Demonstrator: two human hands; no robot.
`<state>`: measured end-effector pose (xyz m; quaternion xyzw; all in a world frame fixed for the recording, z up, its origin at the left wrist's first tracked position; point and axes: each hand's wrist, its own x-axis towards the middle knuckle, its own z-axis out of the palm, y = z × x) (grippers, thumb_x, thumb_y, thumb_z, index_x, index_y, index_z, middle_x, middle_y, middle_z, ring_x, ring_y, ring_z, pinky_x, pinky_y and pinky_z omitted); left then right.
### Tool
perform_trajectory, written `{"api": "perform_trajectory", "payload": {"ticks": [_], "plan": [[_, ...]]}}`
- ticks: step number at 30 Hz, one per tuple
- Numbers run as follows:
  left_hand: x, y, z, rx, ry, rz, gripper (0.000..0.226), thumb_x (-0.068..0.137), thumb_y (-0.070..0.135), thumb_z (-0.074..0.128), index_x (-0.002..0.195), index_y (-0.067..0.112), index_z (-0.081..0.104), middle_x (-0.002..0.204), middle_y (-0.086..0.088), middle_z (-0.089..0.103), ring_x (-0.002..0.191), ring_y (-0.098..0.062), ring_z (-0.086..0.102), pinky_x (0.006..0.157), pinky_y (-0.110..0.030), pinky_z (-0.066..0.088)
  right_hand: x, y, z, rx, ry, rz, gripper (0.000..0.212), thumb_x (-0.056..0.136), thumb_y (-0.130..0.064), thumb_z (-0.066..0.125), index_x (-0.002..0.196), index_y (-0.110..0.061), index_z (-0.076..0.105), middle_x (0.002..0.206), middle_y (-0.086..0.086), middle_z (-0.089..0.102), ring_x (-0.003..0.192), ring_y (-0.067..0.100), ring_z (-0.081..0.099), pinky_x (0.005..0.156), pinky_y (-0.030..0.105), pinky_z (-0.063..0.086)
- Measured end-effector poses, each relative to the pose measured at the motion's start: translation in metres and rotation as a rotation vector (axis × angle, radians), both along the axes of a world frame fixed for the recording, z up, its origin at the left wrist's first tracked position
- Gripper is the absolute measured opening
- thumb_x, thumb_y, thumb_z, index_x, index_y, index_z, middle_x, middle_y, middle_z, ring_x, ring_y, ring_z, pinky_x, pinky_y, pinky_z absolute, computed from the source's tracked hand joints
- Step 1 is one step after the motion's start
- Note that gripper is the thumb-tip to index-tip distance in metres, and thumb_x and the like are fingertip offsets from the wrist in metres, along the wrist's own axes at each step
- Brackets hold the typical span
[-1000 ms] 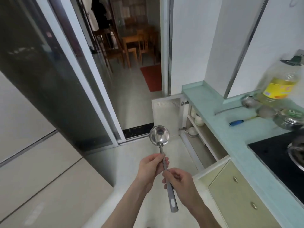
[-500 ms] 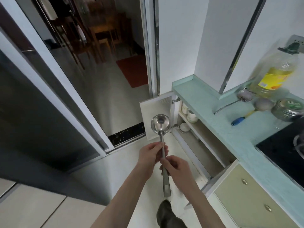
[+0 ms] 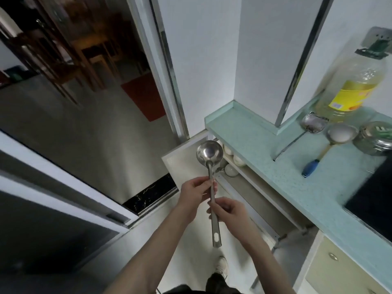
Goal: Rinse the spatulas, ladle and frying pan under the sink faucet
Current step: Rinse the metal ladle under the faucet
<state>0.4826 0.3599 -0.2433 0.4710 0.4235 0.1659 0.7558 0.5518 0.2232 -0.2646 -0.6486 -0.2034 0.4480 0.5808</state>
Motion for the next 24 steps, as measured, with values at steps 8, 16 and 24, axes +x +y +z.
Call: {"api": "perform_trajectory", "payload": {"ticks": [8,16,24], "plan": [[0.094,0.030,-0.011,-0.086,0.016,-0.103,0.021,0.093,0.002,0.071,0.112,-0.007,0.070,0.093,-0.018,0.072,0.083,-0.026,0.069,0.080,-0.032,0.061,0.054,0.021,-0.006,0.010,0.023,-0.256,0.015,0.097,-0.010,0.070,0.111,-0.012,0.071,0.088,0.010,0.079,0.085,0.025,0.077,0.073,0.023,0.057],[0.195,0.038,-0.031,-0.087,0.077,-0.365,0.013,0.091,0.001,0.072,0.103,-0.002,0.073,0.089,-0.016,0.074,0.076,-0.023,0.073,0.069,-0.028,0.061,0.112,0.024,-0.021,-0.120,-0.082,-0.497,0.013,0.094,-0.022,0.074,0.105,-0.028,0.076,0.085,0.005,0.078,0.084,0.022,0.075,0.081,0.035,0.060],[0.298,0.037,-0.037,-0.094,0.085,-0.619,0.013,0.091,0.000,0.073,0.103,-0.004,0.074,0.095,-0.024,0.075,0.080,-0.027,0.072,0.072,-0.028,0.063,0.169,0.035,-0.025,-0.247,-0.053,-0.800,0.014,0.095,-0.028,0.072,0.097,-0.014,0.072,0.083,0.006,0.078,0.082,0.029,0.075,0.085,0.052,0.060]]}}
